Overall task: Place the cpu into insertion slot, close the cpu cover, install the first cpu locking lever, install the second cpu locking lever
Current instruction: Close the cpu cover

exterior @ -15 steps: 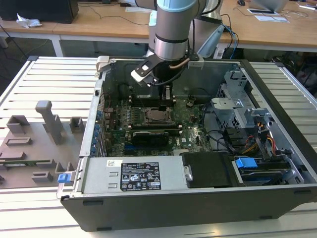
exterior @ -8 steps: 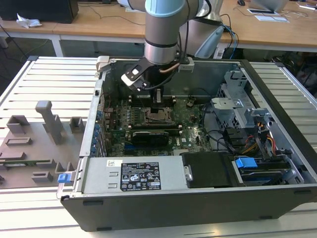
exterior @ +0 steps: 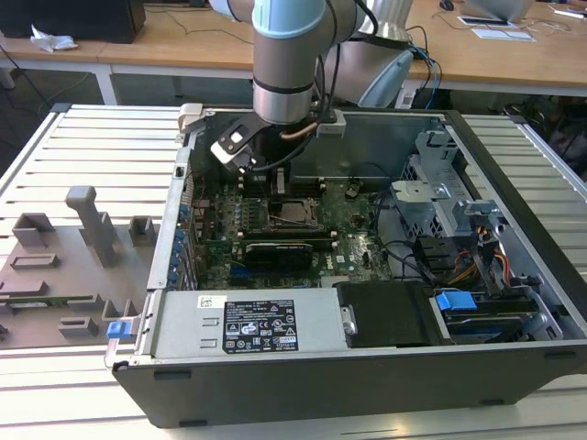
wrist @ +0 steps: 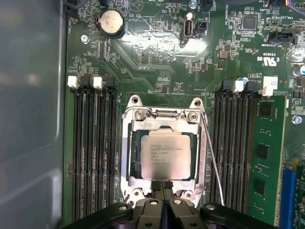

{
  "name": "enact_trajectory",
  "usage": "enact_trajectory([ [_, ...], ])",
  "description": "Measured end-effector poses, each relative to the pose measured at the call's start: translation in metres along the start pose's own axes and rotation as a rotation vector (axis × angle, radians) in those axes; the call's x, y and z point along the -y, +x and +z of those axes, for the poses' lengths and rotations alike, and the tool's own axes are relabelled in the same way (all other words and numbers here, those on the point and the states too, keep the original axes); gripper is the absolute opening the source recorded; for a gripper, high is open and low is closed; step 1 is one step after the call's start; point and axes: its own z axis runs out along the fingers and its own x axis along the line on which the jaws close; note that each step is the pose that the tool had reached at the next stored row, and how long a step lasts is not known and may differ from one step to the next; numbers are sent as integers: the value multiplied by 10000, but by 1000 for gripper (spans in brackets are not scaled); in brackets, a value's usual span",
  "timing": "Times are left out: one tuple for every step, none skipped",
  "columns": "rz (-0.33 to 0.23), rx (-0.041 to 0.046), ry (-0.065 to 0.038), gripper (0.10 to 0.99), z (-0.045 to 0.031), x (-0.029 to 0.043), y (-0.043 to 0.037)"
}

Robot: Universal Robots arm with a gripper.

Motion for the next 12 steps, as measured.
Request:
enact_trajectory([
  [-1, -3, 1, 106, 9, 0, 0],
  [-1, -6, 0, 106, 20, 0, 1],
  [1, -11, 0, 106, 32, 0, 1],
  [0, -14, 0, 106, 37, 0, 1],
  [1, -15, 1, 106, 40, 0, 1],
  [1, -14, 2, 106, 41, 0, 1],
  [-1, -15, 1, 106, 43, -4, 1],
  [-3, -16, 1, 106, 44, -9, 1],
  [-6, -19, -2, 106, 46, -16, 1],
  [-10, -19, -1, 106, 46, -22, 0],
  [-13, -19, -1, 106, 45, -28, 0],
  [-17, -18, -1, 106, 45, -33, 0],
])
